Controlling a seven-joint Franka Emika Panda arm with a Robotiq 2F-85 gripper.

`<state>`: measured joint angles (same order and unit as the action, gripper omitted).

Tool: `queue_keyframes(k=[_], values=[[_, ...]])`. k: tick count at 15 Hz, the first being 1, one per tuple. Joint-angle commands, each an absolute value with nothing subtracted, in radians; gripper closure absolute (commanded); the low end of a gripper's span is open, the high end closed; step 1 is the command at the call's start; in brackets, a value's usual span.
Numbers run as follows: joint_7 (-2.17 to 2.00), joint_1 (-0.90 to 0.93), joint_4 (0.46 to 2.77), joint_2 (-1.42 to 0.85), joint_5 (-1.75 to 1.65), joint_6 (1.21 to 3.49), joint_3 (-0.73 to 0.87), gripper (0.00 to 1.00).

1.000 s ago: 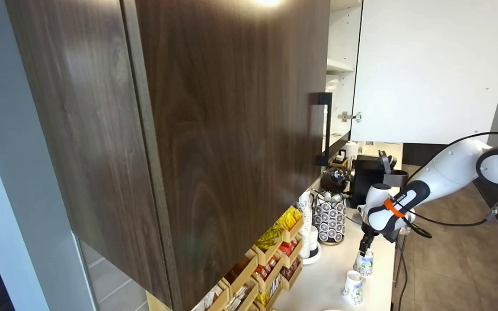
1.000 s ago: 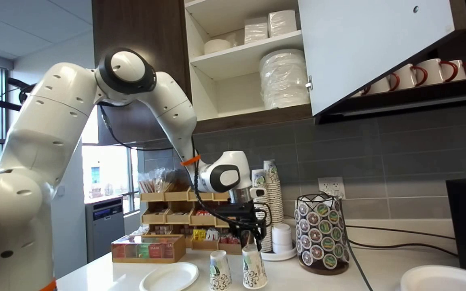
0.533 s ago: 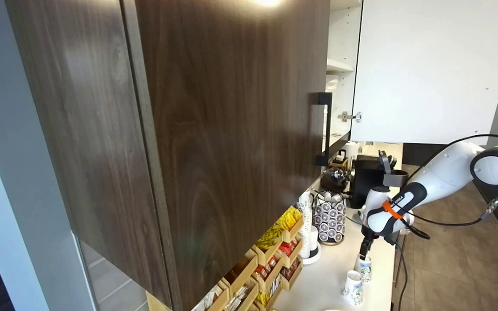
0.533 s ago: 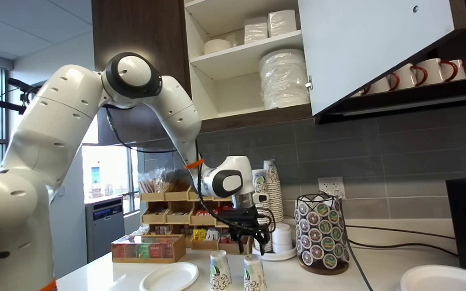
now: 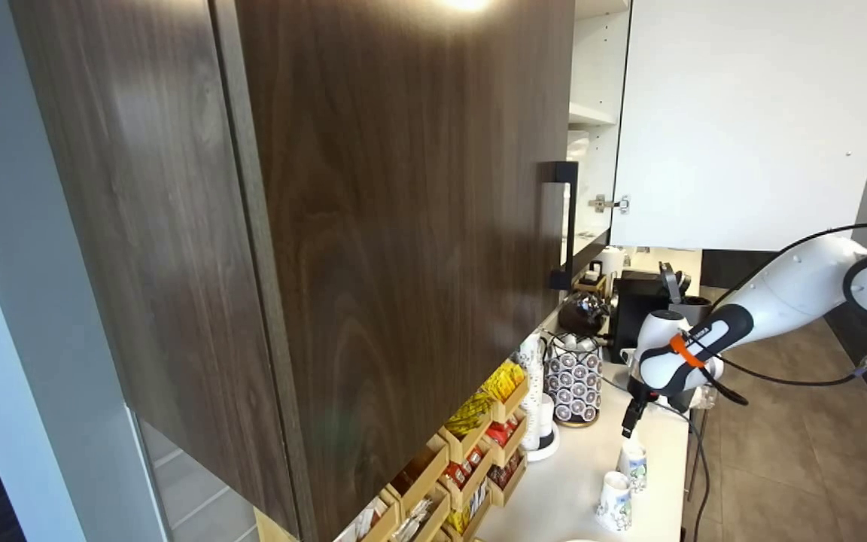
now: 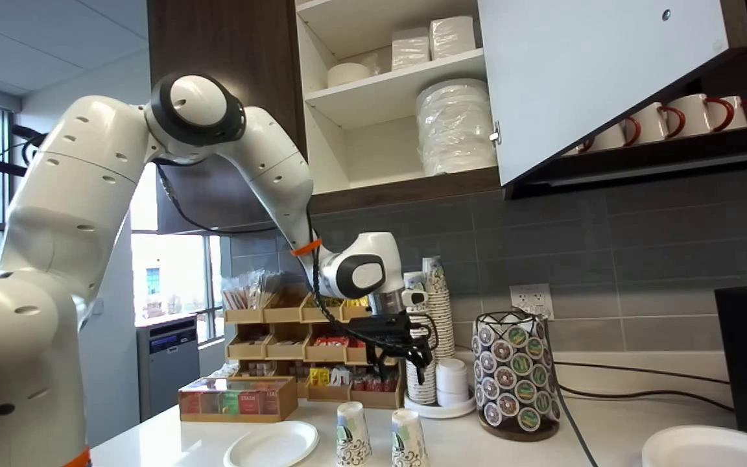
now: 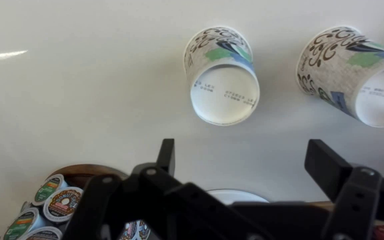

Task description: Unstack the two coffee cups on the counter

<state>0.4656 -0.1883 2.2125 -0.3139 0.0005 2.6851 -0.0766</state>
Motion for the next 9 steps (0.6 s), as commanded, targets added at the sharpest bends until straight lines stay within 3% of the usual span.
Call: queue_keyframes(k=[1, 9], values=[[0.503, -0.19, 2.301, -0.169, 0.078, 2.585, -0.105, 0.0], [0.474, -0.091, 2.387, 0.031, 0.125, 2.384, -0.061, 0.0]])
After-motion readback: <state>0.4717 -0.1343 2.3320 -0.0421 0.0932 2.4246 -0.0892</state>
